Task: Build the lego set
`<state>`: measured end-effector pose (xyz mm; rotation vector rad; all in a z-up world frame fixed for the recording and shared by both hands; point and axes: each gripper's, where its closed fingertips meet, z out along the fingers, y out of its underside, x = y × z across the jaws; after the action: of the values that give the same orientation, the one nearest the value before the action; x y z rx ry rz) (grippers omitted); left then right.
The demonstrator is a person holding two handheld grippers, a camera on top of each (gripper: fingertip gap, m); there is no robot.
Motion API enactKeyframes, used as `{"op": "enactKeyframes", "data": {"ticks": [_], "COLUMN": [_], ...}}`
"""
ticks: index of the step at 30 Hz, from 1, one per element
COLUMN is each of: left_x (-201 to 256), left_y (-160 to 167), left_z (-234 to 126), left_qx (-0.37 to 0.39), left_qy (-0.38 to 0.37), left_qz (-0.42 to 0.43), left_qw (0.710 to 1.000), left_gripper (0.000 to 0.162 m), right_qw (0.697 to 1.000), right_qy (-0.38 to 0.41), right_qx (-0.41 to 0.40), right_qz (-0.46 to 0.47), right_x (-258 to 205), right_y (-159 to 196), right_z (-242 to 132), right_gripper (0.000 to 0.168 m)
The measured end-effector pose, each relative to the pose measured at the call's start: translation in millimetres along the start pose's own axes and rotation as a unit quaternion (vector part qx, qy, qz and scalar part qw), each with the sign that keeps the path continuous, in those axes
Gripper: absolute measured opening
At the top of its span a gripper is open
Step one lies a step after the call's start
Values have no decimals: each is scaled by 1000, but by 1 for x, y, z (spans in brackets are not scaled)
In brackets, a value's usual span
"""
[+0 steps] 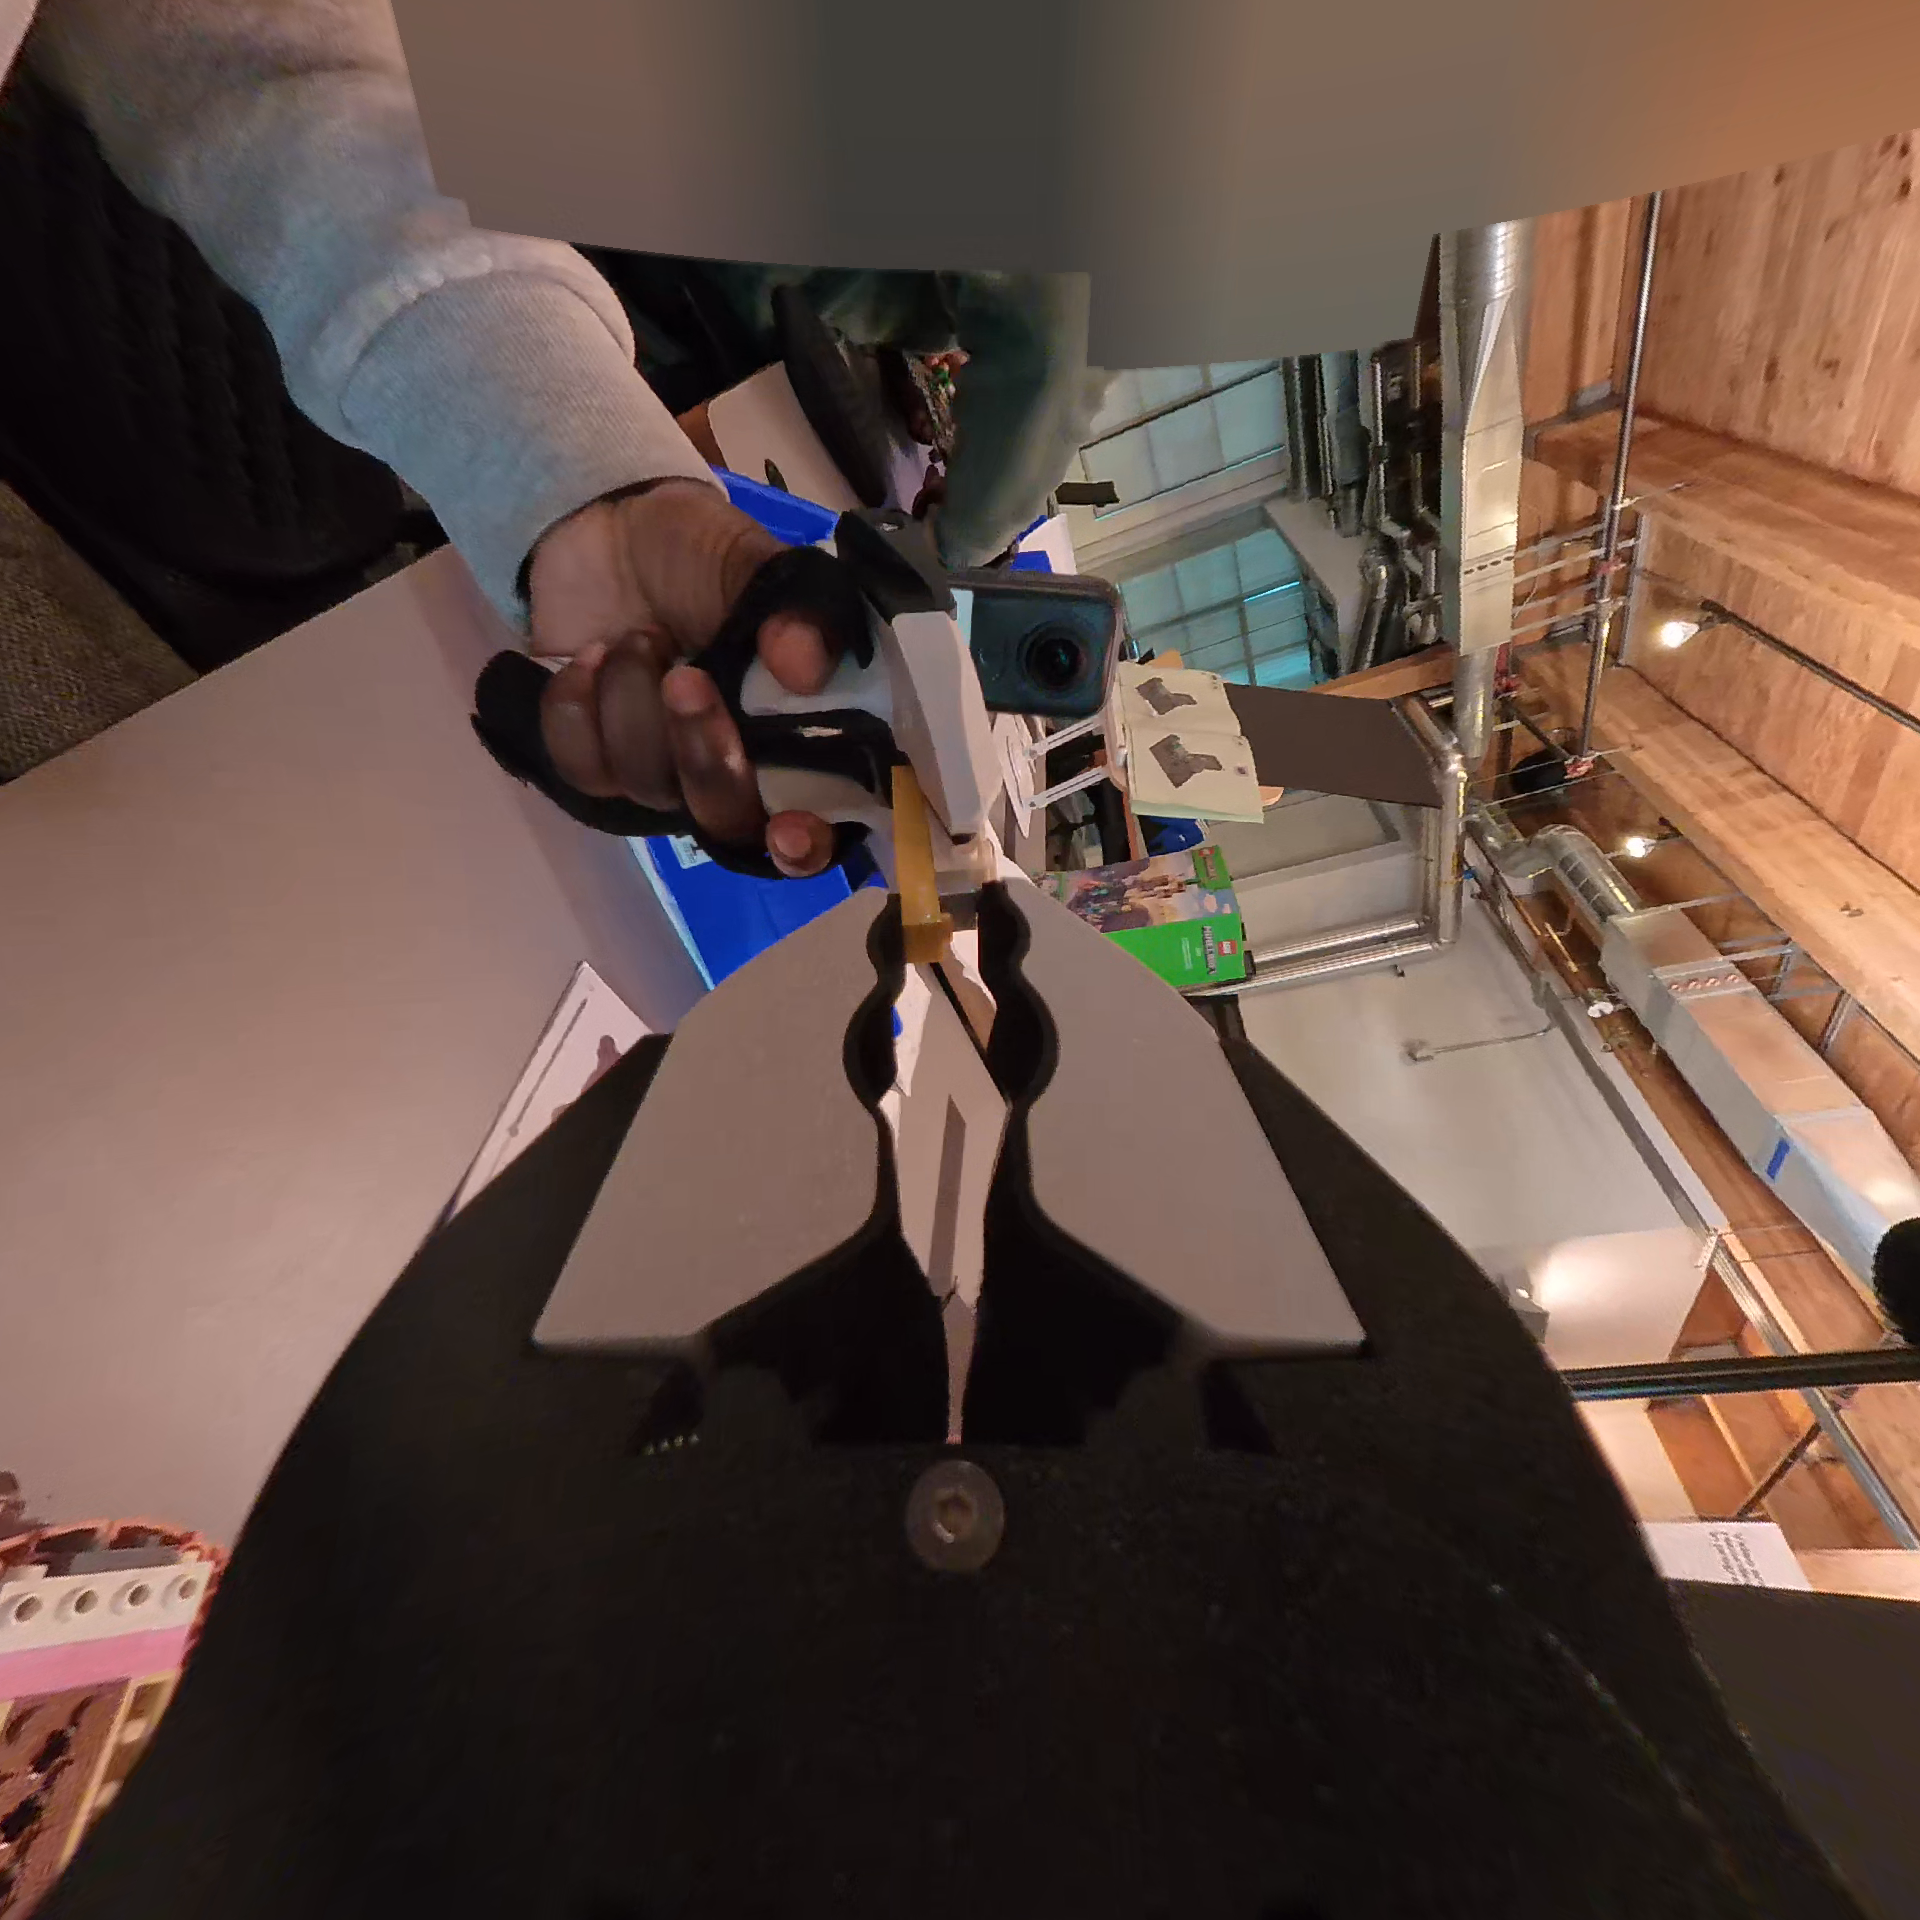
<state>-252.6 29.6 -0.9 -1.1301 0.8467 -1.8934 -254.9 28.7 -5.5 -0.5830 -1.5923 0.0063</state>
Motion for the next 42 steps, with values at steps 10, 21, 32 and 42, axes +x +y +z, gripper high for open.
{"op": "enactKeyframes", "data": {"ticks": [10, 21, 32, 42], "left_x": [8, -4, -5, -6], "left_y": [-2, 5, 27, 32], "left_z": [2, -9, 0, 2], "left_qx": [-43, -172, -207, -225], "left_qy": [12, -156, -127, -106], "left_qz": [35, 454, 459, 435], "left_qw": [998, 860, 854, 866], "left_gripper": [31, 33, 13, 12], "right_qw": [996, 949, 939, 932], "right_qy": [63, 16, 2, 13], "right_qx": [33, 73, 64, 66], "right_qz": [56, 306, 337, 355], "right_x": [10, -9, -23, -25], "right_y": [0, 16, 14, 17], "right_z": [-7, -26, -35, -38], "right_gripper": [13, 14, 13, 13]}}
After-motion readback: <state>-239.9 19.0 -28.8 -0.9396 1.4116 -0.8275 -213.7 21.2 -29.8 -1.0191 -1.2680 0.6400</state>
